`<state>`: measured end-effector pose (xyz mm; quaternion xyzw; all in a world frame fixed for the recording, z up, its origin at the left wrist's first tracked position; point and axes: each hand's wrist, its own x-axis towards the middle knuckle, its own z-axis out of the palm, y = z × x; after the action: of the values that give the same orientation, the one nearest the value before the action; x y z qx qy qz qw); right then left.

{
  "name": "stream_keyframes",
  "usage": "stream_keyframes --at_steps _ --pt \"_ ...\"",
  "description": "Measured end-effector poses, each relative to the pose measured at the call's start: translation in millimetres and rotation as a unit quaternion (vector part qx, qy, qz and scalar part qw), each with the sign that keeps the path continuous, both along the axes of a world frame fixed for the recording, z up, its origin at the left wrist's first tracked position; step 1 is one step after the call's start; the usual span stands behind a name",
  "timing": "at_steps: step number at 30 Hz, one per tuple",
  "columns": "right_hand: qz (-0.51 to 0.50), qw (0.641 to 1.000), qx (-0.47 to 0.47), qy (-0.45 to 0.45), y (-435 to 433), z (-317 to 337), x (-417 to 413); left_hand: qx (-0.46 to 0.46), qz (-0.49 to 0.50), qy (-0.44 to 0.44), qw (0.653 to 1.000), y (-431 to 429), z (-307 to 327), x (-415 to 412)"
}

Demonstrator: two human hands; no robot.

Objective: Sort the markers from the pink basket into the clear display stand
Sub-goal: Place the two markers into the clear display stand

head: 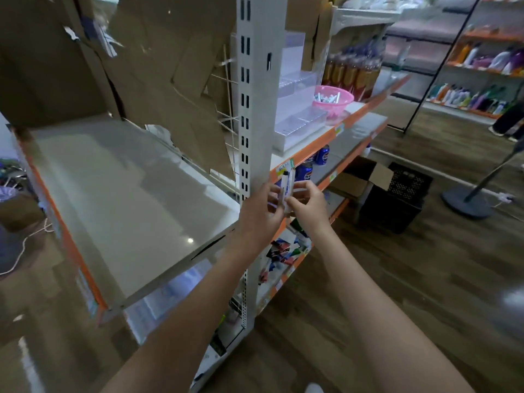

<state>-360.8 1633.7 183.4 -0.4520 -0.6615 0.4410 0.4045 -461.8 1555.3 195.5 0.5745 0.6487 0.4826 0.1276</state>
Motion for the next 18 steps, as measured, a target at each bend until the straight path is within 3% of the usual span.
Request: stream_keyframes --at_steps 18 --pt "0.064 0.998 0.001 -0.009 188.5 -0.3 102.1 0.003 0.145 -0.038 0.989 175.9 3.9 81.2"
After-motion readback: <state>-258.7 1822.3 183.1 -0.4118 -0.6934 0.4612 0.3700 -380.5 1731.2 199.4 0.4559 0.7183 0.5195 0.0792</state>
